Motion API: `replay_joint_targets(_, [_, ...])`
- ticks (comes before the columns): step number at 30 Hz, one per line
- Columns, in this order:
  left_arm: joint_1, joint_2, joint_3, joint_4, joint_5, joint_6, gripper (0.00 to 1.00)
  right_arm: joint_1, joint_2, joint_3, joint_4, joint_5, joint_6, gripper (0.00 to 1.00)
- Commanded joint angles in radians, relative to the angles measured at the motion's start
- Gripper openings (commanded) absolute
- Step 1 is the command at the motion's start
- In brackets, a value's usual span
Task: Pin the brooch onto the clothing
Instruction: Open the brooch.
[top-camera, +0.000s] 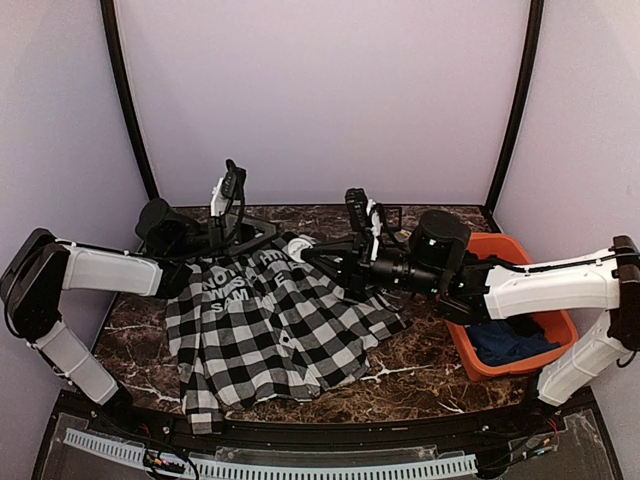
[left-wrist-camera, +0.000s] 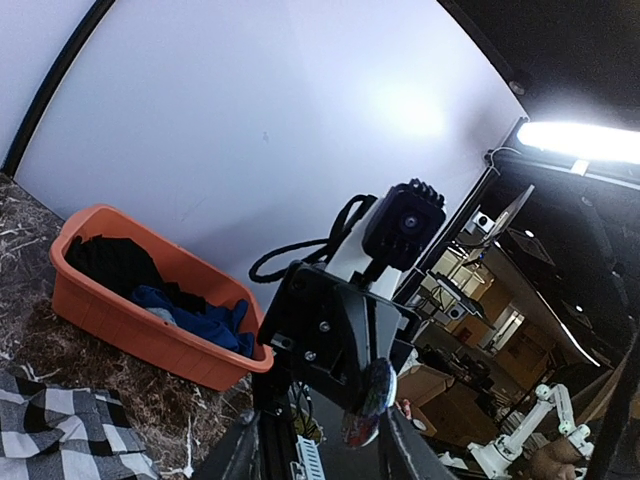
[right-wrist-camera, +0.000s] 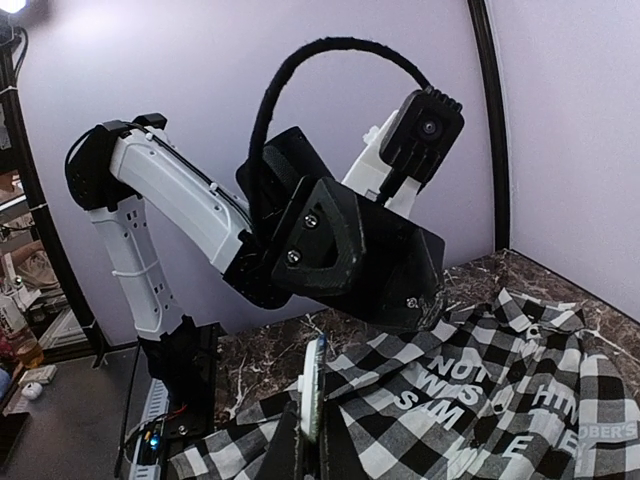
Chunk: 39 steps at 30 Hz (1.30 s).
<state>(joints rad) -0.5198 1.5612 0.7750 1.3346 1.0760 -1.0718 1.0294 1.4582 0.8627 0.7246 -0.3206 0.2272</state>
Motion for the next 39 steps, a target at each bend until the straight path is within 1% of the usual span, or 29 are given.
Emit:
replay_joint_targets(1, [-0.010,-0.029,0.033,0.006,0.047,0.042,0.41,-0.029,-0.020,0.066,-0.202,-0.064,0.146,0.00])
replay_joint_targets(3, [-0.021,-0.024,0.045,-0.001,0.079,0.042,0.41,-0.046,-0.016,0.079,-0.223,-0.111,0.205,0.00])
replay_joint_targets(7, [-0.048,-0.022,0.061,-0.051,0.107,0.073,0.41,-0.068,-0.015,0.081,-0.203,-0.189,0.312,0.00])
replay_joint_targets(9, [-0.060,-0.022,0.066,-0.071,0.118,0.084,0.40,-0.076,-0.017,0.085,-0.206,-0.204,0.346,0.00])
replay_joint_targets(17, [-0.085,-0.014,0.072,-0.153,0.117,0.140,0.39,-0.095,-0.015,0.097,-0.208,-0.245,0.412,0.00])
replay_joint_targets(20, [-0.090,-0.017,0.075,-0.261,0.095,0.195,0.39,-0.098,-0.010,0.093,-0.185,-0.253,0.444,0.00])
replay_joint_targets(23, [-0.091,-0.021,0.073,-0.314,0.066,0.240,0.38,-0.098,0.004,0.100,-0.181,-0.255,0.479,0.00])
replay_joint_targets(28, [-0.095,-0.003,0.067,-0.282,0.053,0.206,0.36,-0.099,0.016,0.114,-0.221,-0.220,0.492,0.00])
replay_joint_targets(34, [-0.097,0.052,0.057,-0.119,0.047,0.076,0.30,-0.097,0.016,0.127,-0.265,-0.174,0.452,0.00])
replay_joint_targets(36, [-0.096,0.065,0.057,-0.086,0.044,0.051,0.25,-0.096,0.016,0.128,-0.277,-0.159,0.436,0.00])
replay_joint_targets(39, [-0.097,0.077,0.054,-0.066,0.038,0.038,0.21,-0.092,0.016,0.126,-0.288,-0.144,0.423,0.00])
